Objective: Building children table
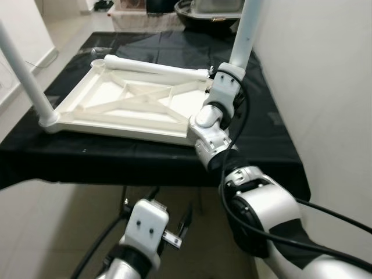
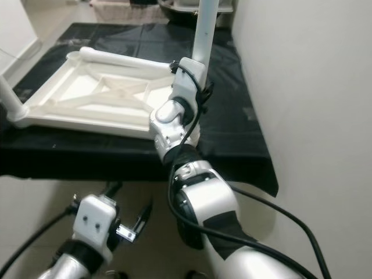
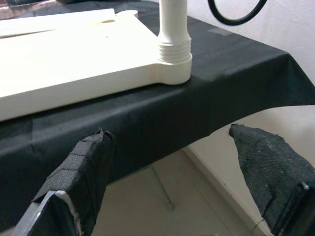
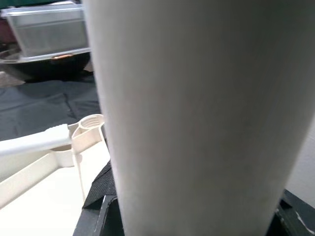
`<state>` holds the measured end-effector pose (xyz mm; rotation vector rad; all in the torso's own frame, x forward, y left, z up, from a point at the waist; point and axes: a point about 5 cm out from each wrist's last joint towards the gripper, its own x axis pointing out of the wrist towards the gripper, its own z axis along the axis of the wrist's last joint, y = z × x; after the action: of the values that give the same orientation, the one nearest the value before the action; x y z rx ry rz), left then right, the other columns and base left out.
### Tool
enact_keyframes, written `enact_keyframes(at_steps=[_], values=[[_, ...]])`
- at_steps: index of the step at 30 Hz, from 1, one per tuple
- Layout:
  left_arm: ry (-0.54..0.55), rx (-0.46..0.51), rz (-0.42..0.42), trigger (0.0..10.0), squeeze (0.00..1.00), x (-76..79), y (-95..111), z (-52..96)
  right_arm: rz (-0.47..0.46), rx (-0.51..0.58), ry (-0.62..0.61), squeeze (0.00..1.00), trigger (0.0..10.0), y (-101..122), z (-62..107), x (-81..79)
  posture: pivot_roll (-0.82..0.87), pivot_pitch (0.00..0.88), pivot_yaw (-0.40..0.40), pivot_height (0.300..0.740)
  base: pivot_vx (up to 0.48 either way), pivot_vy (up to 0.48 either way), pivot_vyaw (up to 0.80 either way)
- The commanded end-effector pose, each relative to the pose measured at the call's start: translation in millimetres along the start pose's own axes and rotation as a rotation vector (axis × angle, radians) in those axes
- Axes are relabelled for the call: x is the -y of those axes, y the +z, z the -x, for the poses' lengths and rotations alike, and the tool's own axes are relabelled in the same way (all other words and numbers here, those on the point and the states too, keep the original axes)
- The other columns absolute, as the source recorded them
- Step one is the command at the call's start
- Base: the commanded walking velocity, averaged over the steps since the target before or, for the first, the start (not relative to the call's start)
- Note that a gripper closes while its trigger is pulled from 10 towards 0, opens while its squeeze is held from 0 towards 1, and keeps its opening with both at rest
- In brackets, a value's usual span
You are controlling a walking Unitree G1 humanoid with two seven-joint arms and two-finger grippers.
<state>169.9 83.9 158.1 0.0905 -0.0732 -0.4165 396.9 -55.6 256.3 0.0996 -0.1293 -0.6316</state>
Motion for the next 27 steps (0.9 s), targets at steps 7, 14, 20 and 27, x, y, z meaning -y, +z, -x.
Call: enact_keyframes(at_steps=[7,14,20,27], values=[[-0.001,-0.01,-0.011,10.0,0.0,-0.7,-3.5,2.0,0.034,-0.245,-0.065,0.0,10.0,-47.1,9.3,10.8,0.12,0.15,0.018,0.74,0.0,0.0,0.0],[-0.003,-0.008,-0.014,10.0,0.0,-0.3,-5.7,0.3,0.036,-0.244,0.006,0.89,10.0,-48.6,17.7,2.2,0.11,0.141,0.012,0.74,0.0,0.0,0.0],[0.0,-0.007,-0.012,10.0,0.0,-0.4,-6.3,-0.2,0.013,-0.239,0.05,1.0,10.0,-47.6,18.1,-0.5,0.11,0.14,0.011,0.74,0.0,0.0,0.0],[-0.003,-0.008,-0.016,10.0,0.0,-1.0,-6.9,-0.7,-0.015,-0.204,0.09,1.0,10.0,-41.2,20.4,-5.8,0.11,0.142,0.015,0.74,0.0,0.0,0.0]])
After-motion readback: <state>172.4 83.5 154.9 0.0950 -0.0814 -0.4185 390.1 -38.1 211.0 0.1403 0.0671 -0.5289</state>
